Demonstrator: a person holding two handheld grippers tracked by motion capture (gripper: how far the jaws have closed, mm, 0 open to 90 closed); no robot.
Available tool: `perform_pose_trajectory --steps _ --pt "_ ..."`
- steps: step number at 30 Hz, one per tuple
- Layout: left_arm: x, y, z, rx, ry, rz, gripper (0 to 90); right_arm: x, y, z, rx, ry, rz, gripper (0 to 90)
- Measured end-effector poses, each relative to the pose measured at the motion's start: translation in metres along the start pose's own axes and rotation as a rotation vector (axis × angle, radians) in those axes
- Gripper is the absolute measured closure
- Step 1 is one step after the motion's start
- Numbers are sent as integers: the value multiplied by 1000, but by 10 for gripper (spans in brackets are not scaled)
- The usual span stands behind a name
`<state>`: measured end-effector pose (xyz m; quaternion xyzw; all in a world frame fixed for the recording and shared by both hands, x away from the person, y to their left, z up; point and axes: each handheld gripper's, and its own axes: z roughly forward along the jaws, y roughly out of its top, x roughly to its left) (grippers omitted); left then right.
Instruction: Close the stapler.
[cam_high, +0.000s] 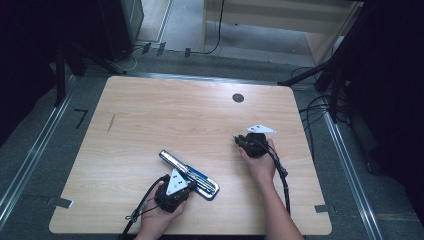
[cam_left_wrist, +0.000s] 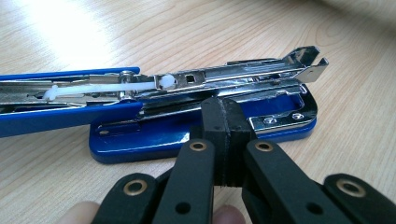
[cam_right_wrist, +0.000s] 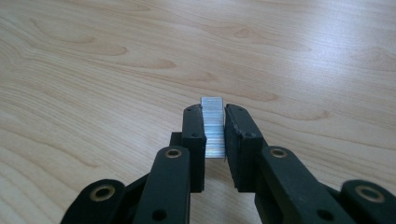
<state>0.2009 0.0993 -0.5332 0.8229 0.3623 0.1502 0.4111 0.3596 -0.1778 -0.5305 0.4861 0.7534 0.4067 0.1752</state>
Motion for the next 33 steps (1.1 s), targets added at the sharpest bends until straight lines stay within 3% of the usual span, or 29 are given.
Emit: perform_pose_trajectory --steps 14,24,33 --pt "0 0 0 1 -1 -3 900 26 7 -27 -50 48 -45 798" --pt "0 0 0 1 0 1 900 37 1 -43 -67 85 -32 798" --pt "0 0 0 2 -1 1 900 52 -5 -53 -67 108 -54 799"
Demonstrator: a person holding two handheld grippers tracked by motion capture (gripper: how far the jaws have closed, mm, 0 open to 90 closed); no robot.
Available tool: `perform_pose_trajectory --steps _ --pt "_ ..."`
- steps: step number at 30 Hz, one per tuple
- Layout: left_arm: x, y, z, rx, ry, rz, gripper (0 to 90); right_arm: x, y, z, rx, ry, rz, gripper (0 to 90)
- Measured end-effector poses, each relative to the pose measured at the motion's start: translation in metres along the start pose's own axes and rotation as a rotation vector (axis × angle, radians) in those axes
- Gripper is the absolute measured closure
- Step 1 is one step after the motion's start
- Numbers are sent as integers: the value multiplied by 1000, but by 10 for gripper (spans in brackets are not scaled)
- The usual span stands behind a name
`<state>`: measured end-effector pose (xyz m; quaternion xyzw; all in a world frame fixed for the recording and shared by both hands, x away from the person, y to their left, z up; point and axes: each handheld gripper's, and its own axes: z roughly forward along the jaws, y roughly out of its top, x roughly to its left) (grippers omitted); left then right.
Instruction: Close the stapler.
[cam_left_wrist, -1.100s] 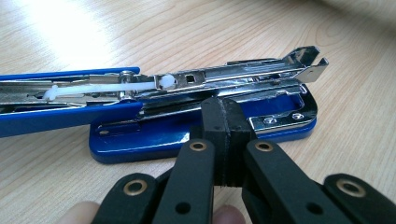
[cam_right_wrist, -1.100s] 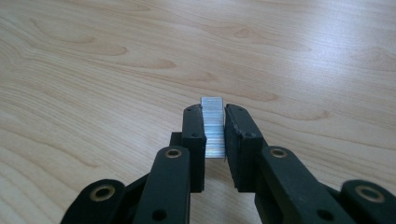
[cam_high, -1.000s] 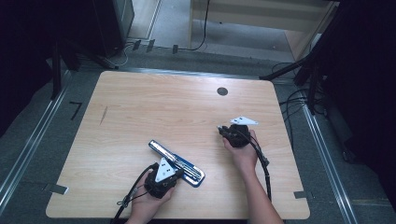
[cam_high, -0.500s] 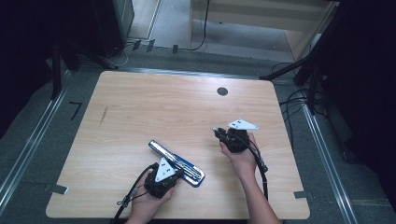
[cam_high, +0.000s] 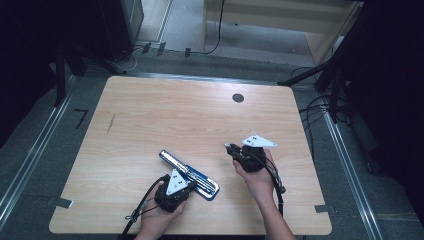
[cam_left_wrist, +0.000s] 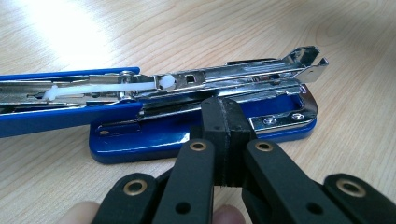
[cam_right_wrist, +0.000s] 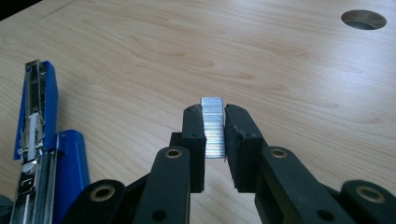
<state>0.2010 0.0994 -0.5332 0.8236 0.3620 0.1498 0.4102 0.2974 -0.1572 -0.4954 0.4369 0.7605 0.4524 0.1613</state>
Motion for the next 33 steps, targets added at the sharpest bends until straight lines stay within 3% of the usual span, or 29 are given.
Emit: perform_pose_trajectory --steps 18,33 --pt "0 0 0 1 -1 0 900 34 -7 -10 -4 78 -20 798" --pt "0 0 0 0 2 1 900 50 -18 -18 5 114 -45 798"
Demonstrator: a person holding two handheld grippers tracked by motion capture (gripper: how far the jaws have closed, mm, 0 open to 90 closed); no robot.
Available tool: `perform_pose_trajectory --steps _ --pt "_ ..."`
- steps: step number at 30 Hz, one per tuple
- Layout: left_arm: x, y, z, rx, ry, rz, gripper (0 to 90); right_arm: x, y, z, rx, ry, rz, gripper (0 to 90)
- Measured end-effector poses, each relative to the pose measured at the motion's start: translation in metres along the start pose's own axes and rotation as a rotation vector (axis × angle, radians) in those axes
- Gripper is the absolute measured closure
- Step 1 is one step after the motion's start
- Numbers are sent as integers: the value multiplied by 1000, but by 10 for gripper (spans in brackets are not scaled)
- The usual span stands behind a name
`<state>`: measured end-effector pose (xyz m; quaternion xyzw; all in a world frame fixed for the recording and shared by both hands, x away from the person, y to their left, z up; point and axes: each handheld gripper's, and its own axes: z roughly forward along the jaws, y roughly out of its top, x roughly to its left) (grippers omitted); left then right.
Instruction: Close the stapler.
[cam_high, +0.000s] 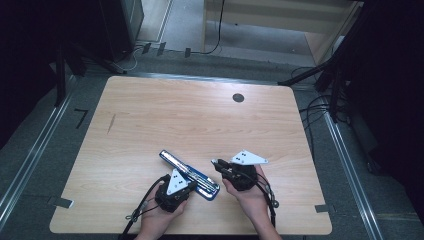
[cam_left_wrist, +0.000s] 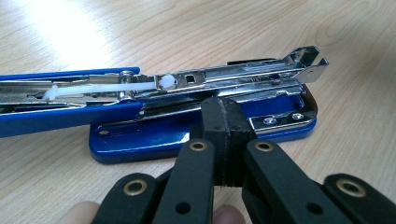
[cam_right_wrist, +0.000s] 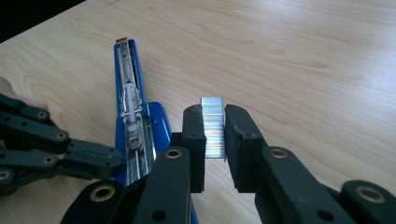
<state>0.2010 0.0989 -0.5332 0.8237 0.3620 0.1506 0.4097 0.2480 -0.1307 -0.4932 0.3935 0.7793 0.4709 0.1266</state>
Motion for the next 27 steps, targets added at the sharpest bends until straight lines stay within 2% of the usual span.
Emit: perform_pose_trajectory --steps 14,27 --pt "0 0 0 -2 0 0 900 17 -10 -3 6 61 -19 798" --pt "0 0 0 0 -1 0 900 26 -19 4 24 104 -59 798"
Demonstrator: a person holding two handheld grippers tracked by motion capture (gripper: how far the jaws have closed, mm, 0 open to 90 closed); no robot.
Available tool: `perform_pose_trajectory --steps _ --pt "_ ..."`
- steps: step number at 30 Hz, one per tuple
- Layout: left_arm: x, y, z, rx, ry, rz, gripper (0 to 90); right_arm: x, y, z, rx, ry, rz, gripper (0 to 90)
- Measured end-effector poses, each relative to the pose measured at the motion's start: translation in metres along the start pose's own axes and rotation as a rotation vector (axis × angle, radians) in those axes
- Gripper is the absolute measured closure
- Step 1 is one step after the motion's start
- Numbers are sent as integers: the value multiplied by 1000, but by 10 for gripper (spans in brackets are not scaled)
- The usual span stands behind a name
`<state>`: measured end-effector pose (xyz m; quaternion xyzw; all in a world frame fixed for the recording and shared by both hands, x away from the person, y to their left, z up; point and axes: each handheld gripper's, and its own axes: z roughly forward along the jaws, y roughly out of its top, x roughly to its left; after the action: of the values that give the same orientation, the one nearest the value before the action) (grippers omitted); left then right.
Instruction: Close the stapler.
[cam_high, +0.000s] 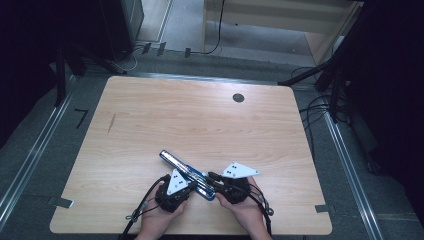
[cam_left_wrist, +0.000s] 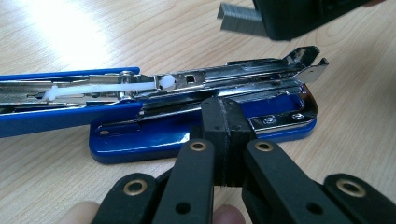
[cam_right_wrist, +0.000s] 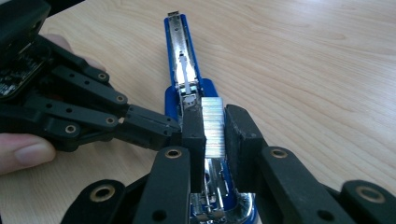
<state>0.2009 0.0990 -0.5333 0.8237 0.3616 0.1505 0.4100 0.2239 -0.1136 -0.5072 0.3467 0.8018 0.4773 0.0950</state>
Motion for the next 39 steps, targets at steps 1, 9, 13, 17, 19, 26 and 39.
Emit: perform_pose_trajectory --steps 1,9,13,17,19,26,39 --pt "0 0 0 0 0 0 900 0 -1 1 5 5 -1 798" --pt "0 0 0 0 0 0 900 2 -3 6 26 24 -28 798" --pt "0 0 0 0 0 2 900 2 -4 7 35 35 -29 798" --pt "0 0 0 1 -1 2 900 1 -4 8 35 35 -27 798" --pt "0 0 0 0 0 2 900 0 -4 8 35 31 -24 798" --pt "0 0 0 0 -1 -1 900 0 -5 9 37 36 -21 798" --pt "0 0 0 0 -1 -1 900 -1 -6 10 42 38 -26 798"
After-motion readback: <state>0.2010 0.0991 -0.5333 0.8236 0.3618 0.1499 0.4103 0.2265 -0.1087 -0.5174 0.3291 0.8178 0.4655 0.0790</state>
